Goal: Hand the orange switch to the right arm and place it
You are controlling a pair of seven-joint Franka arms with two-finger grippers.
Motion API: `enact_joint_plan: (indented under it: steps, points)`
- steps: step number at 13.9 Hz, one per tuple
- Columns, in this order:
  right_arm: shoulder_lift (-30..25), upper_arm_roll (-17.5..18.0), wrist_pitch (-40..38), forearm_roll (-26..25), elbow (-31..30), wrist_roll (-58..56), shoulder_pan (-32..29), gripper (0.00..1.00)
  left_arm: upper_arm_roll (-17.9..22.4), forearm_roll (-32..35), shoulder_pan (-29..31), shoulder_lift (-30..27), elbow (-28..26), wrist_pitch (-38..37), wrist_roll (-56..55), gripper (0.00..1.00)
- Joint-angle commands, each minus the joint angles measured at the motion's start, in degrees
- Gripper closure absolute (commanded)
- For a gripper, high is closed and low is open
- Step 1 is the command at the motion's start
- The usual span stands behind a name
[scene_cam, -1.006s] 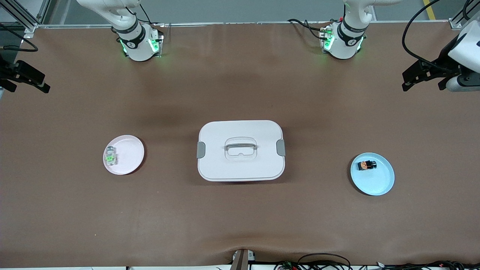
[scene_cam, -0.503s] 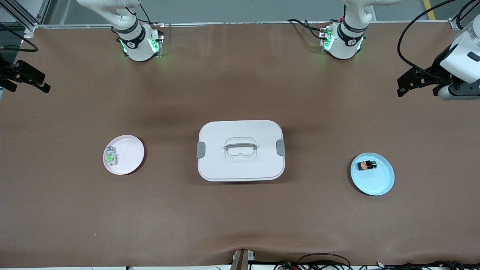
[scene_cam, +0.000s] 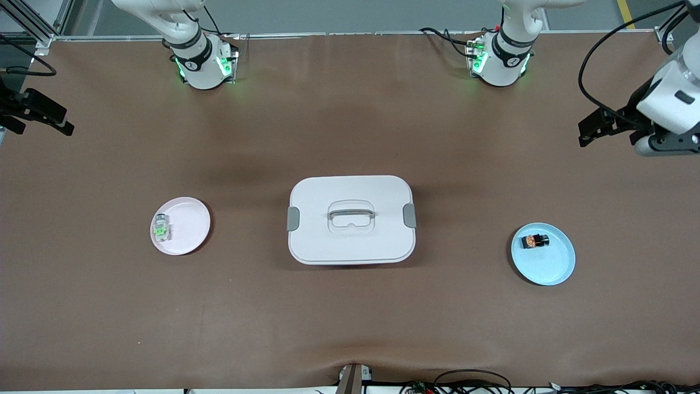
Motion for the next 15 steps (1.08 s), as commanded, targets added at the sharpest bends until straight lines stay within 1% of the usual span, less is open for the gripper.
enact_joint_plan:
  steps: [1,3,7,8,10,11,13,14,15]
  points:
    - [0.66,0.19,-0.98,-0.65,1.23,0.65,-0.34,0.0,-0.04,3.1,0.74,3.5,-2.76,6.43,0.08,0.0]
    - [0.66,0.19,-0.98,-0.65,1.23,0.65,-0.08,0.0,-0.22,3.19,3.63,6.75,-4.78,13.63,2.27,0.0]
    - [0.66,0.19,-0.98,-0.65,1.23,0.65,-0.17,0.0,-0.22,3.11,4.35,14.04,-9.71,28.66,5.79,0.0]
    - [0.66,0.19,-0.98,-0.65,1.14,0.65,-0.25,0.0,-0.22,3.02,4.96,15.8,-10.59,31.22,5.79,0.0]
    - [0.66,0.19,-0.98,-0.65,1.23,0.65,-0.25,0.0,-0.22,2.93,5.32,19.67,-11.56,35.1,6.14,0.0]
    - [0.66,0.19,-0.98,-0.74,1.23,0.65,-0.25,0.0,-0.22,3.1,5.49,21.42,-11.65,35.81,6.23,0.0]
    - [0.75,0.19,-0.98,-0.74,1.14,0.65,-0.25,0.0,-0.22,3.19,6.63,23.8,-11.74,36.87,7.98,0.0]
    - [0.75,0.19,-0.98,-0.74,1.14,0.65,-0.34,0.0,-0.3,2.93,7.07,24.51,-12.43,37.39,8.16,0.0]
    - [0.75,0.19,-0.98,-0.74,1.14,0.65,-0.34,0.0,-0.3,2.23,7.16,24.52,-14.36,39.57,8.16,0.0]
